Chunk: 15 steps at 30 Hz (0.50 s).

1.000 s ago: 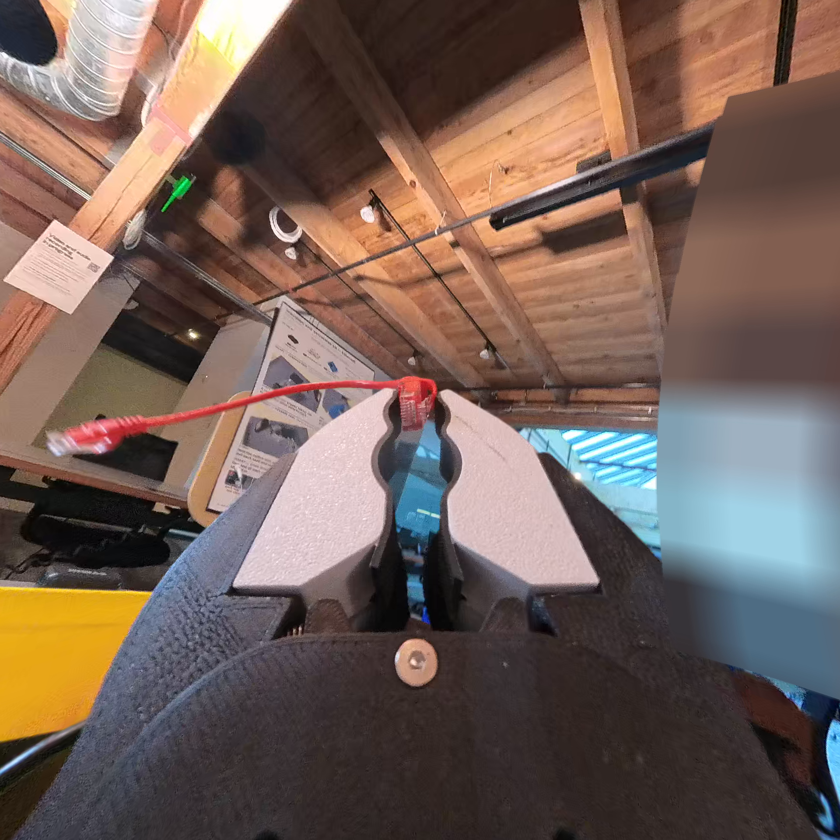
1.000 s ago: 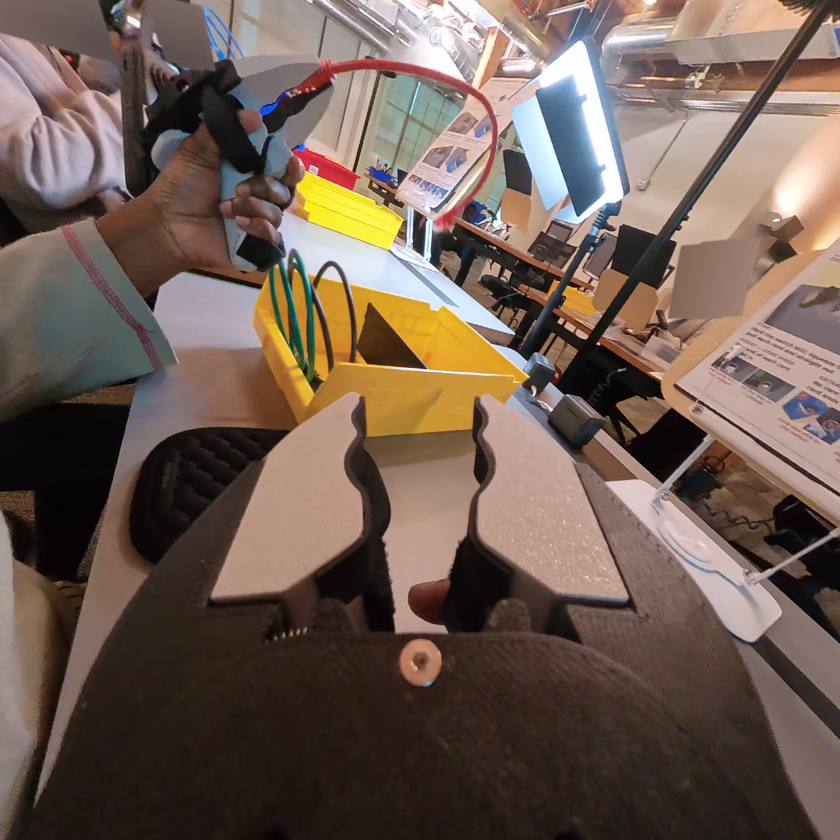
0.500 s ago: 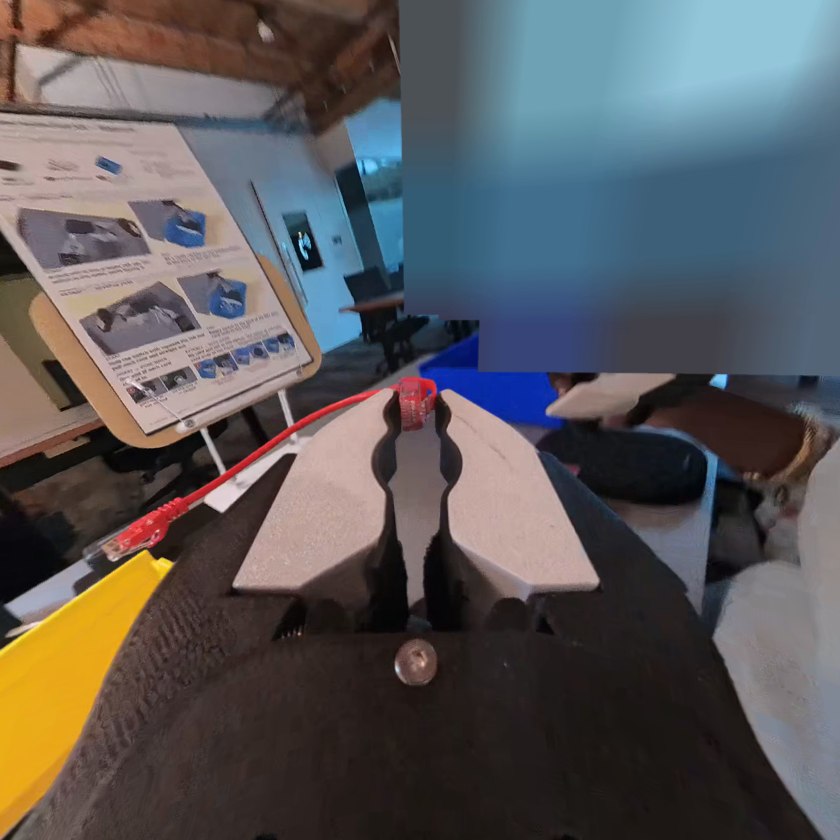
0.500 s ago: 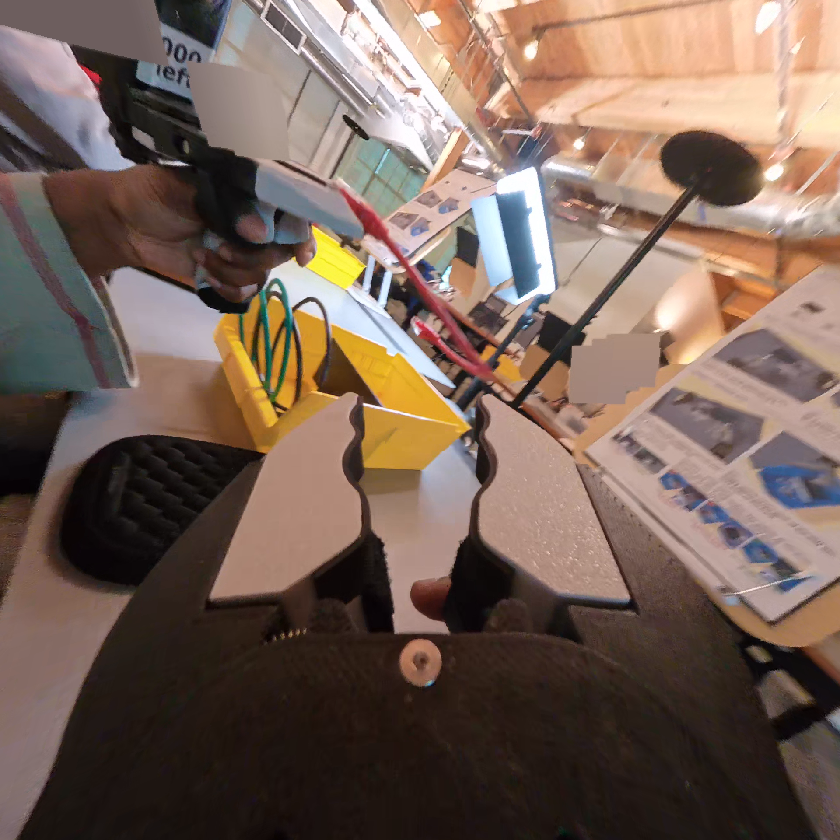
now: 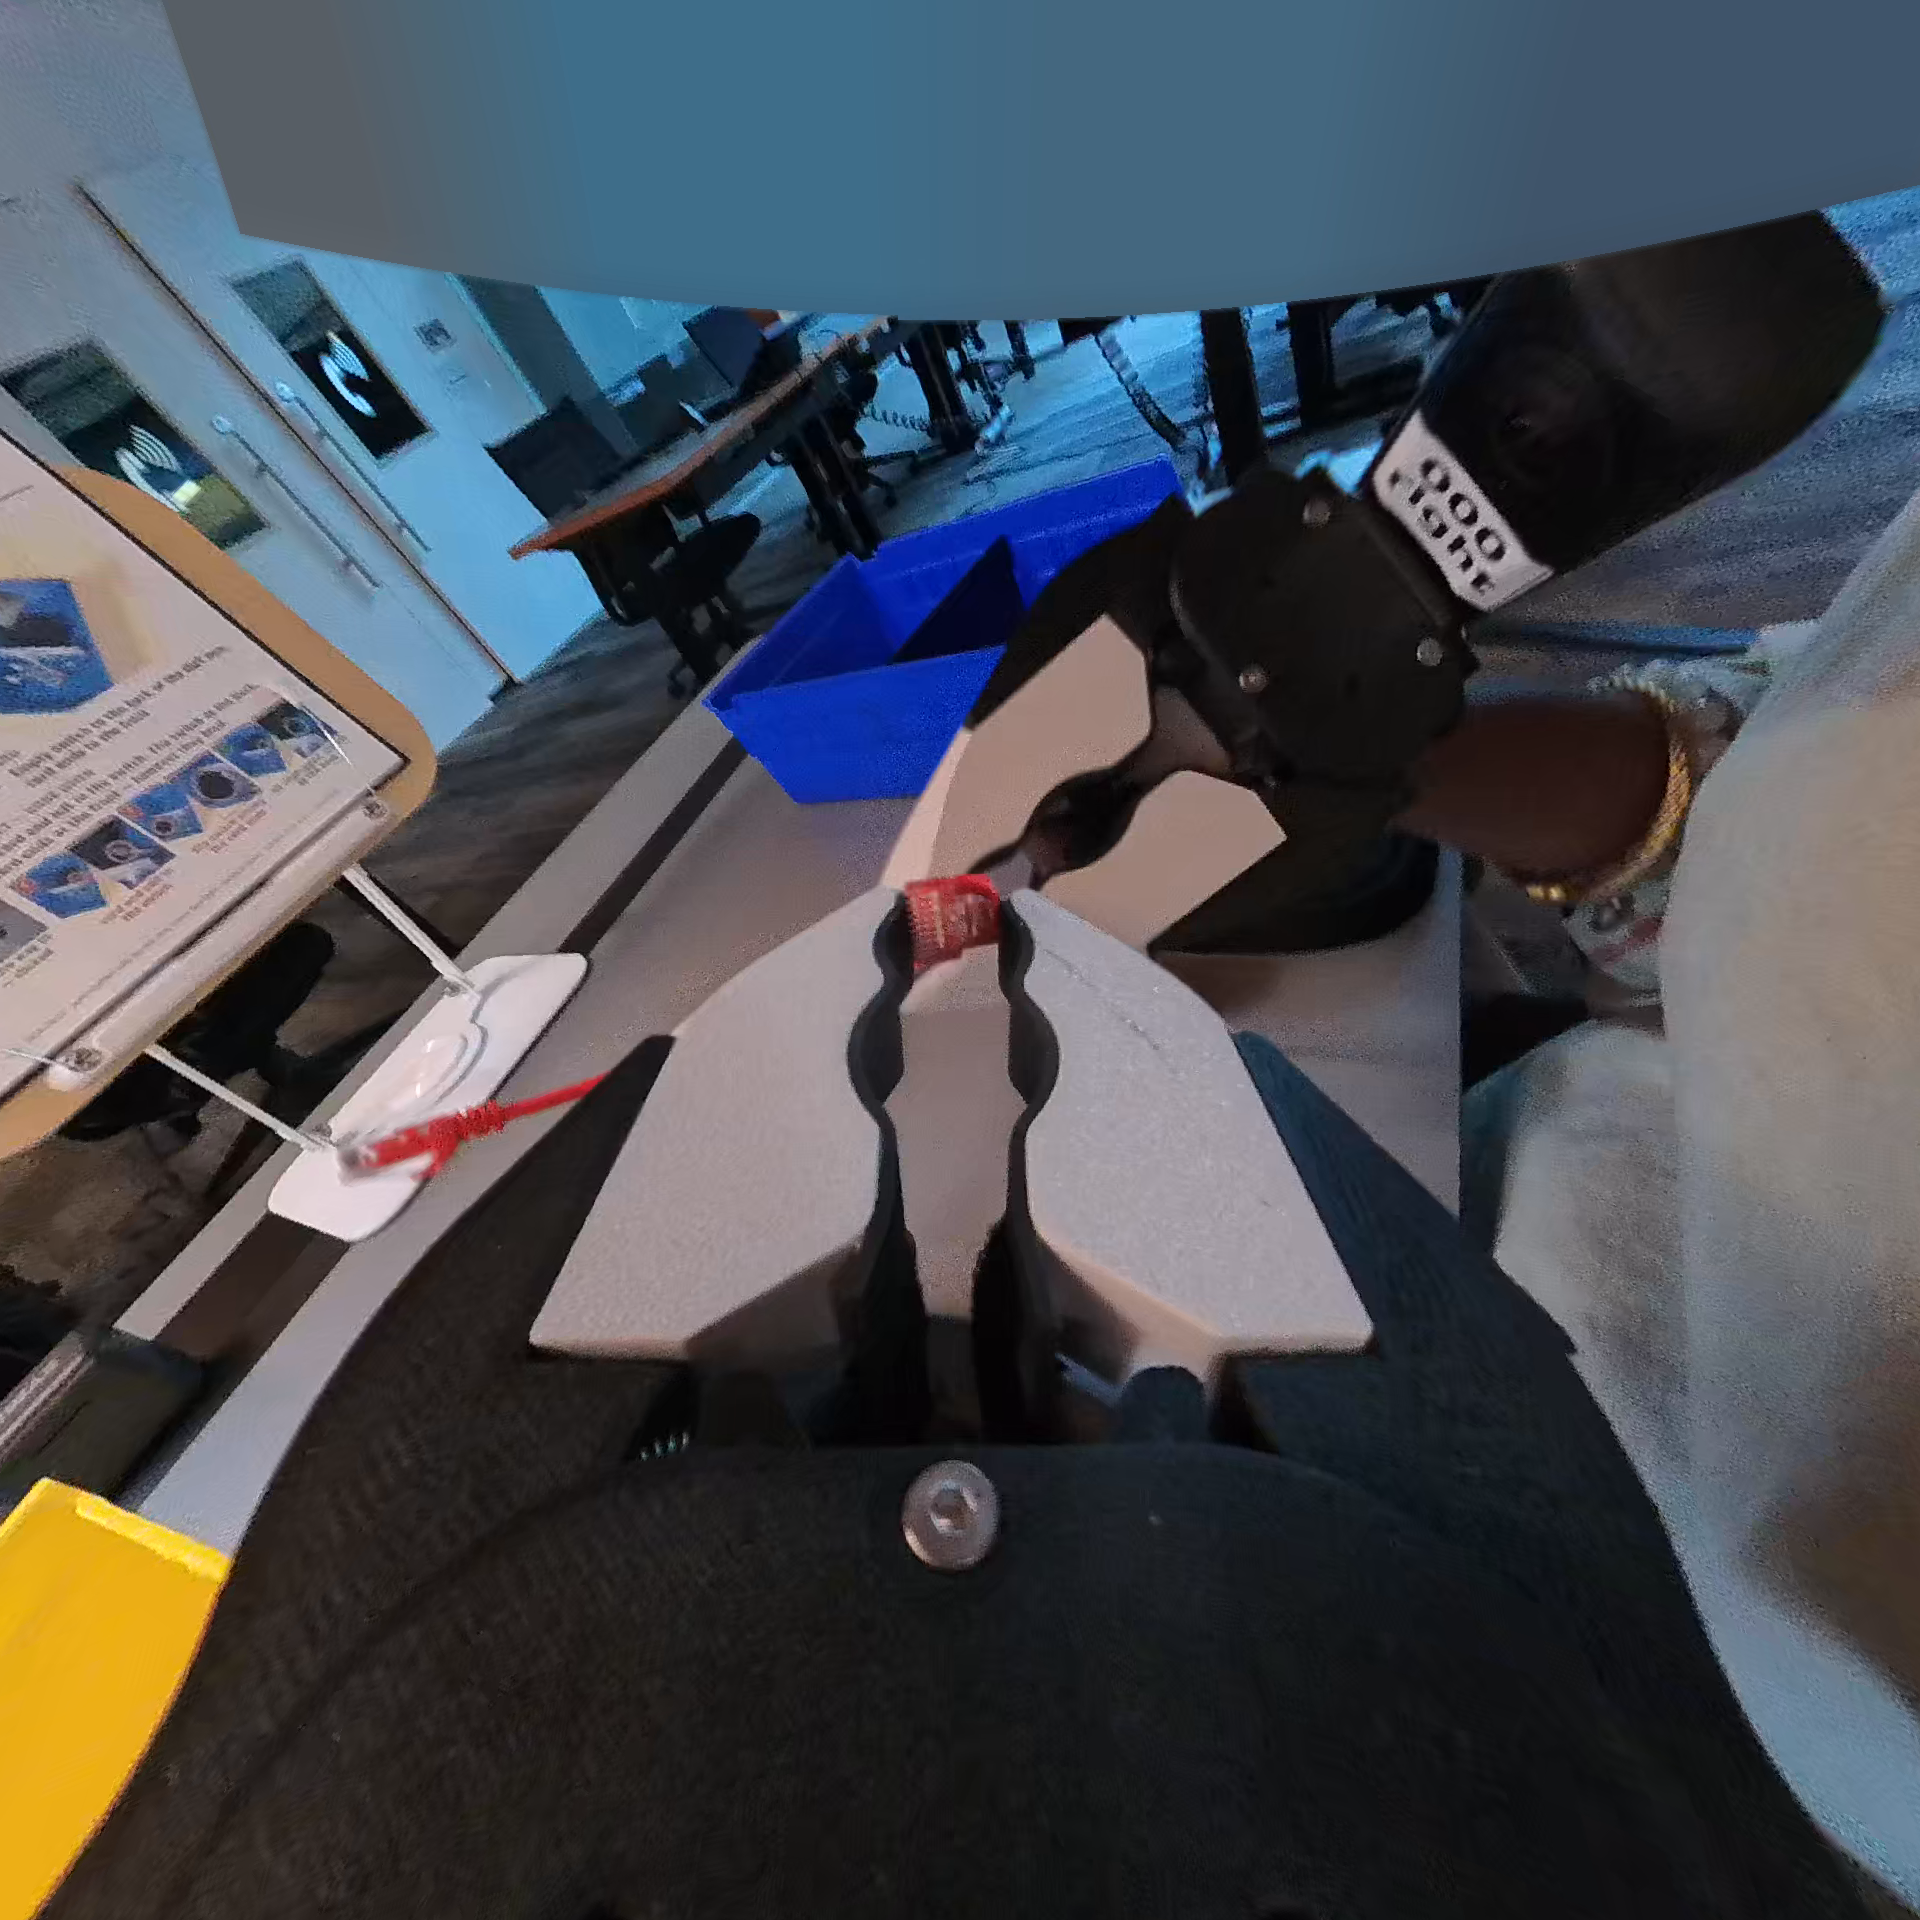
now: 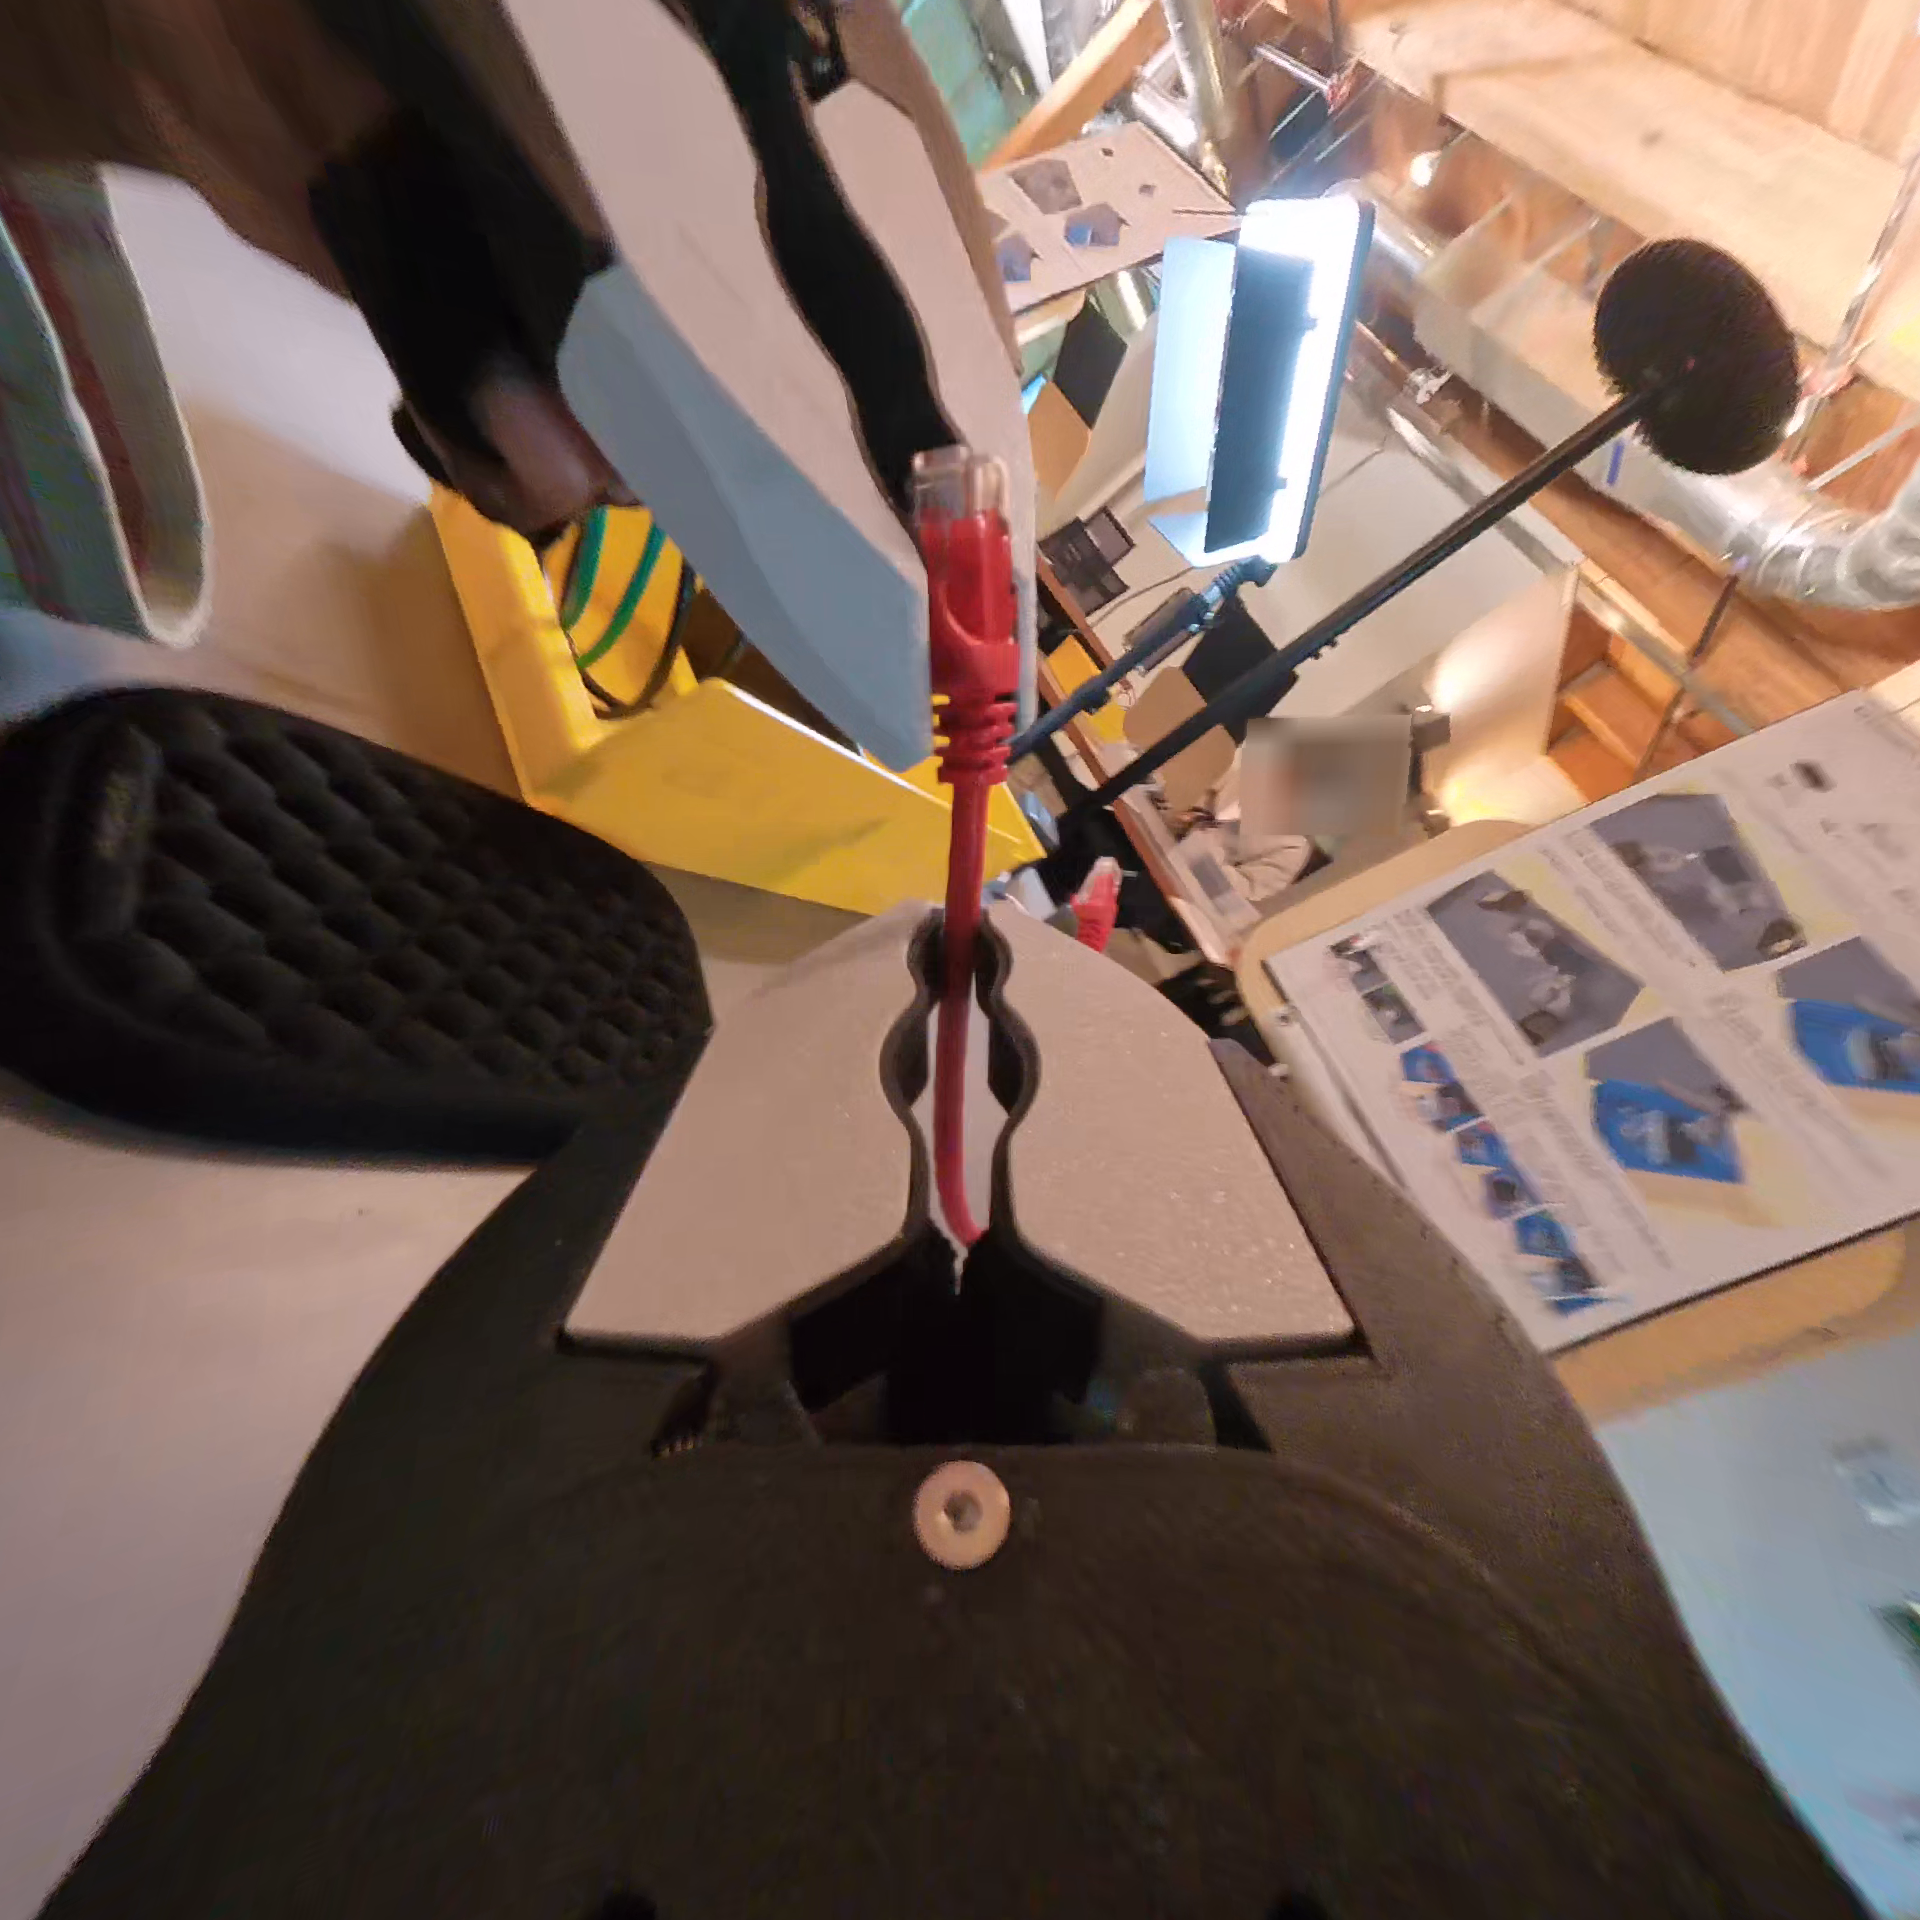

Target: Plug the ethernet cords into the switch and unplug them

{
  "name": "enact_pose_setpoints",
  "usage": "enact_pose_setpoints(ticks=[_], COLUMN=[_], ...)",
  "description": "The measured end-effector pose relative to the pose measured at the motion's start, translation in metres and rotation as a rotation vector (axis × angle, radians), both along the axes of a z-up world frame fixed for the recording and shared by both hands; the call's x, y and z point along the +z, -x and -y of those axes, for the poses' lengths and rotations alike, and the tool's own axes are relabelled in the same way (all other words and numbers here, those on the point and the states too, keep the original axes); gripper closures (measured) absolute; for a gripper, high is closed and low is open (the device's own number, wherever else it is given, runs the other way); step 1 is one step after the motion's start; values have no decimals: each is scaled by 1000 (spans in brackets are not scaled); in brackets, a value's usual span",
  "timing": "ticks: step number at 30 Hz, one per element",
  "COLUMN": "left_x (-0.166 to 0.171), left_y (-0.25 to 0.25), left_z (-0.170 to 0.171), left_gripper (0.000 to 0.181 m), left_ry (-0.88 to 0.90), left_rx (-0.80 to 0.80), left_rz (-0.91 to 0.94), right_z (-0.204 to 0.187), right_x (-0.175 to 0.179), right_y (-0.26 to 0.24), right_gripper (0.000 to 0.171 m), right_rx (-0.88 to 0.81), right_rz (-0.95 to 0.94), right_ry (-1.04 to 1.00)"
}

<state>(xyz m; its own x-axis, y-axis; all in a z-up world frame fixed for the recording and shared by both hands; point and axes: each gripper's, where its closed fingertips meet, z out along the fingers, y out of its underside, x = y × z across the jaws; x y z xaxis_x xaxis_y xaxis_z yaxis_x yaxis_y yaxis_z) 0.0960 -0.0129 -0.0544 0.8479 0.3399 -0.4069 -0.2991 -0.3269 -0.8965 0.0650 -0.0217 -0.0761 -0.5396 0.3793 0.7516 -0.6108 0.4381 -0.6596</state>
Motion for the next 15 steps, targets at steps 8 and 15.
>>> enact_pose_setpoints(ticks=[8, 15], left_x=[44, 28], left_y=[21, 37], left_z=[-8, -15], left_gripper=[139, 168], left_ry=[-462, -464], left_rx=[118, 210], left_rz=[-20, 70], right_z=[1, 4], right_x=[38, 32], right_y=[5, 4], right_gripper=[167, 167], right_rx=[246, 280], right_rz=[495, 533], right_ry=[706, 764])
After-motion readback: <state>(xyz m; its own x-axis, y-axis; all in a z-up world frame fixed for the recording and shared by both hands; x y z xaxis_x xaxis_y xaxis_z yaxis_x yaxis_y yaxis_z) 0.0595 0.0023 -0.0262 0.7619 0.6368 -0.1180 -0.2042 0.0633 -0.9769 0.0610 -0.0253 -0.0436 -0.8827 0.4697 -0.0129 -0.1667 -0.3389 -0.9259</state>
